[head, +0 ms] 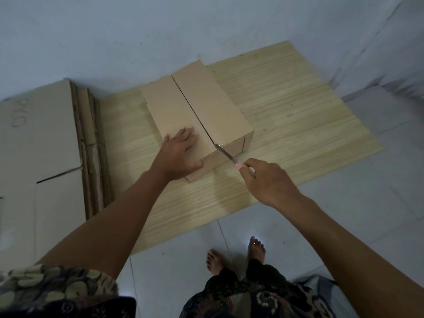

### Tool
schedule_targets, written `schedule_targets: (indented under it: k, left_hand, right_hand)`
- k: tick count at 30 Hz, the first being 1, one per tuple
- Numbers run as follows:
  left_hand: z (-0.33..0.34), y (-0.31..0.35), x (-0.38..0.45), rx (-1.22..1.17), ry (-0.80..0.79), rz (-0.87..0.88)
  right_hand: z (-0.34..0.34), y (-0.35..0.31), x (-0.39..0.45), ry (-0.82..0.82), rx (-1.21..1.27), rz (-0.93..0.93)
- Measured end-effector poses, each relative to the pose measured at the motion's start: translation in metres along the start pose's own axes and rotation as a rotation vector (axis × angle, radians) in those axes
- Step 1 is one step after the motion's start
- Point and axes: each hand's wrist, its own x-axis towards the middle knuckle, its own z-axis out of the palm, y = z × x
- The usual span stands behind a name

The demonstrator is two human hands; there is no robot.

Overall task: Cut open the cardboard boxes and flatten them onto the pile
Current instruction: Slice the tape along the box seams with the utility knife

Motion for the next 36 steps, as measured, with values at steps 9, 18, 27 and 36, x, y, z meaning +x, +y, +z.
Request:
schedule_targets:
  k: [9,18,27,36]
  left_hand:
    - [0.014,-0.007,-0.007,0.276,0.081,0.244]
    - [0.029,-0.006,-0.010,0.387,0.167,0.256]
    - [0.037,-0.005,-0.011,0.409,0.240,0.257]
    - [0.043,-0.004,-0.010,0.413,0.303,0.264]
  right_hand:
    - [0.016,0.009,-0.004,-0.174,-0.018,0.052]
    - [0.017,0.026,-0.003,-0.321,0.445,0.163]
    - [0.018,0.018,0.004,-0.303,0.483,0.141]
    - [0.015,0.019,0.006,-0.351,0.447,0.158]
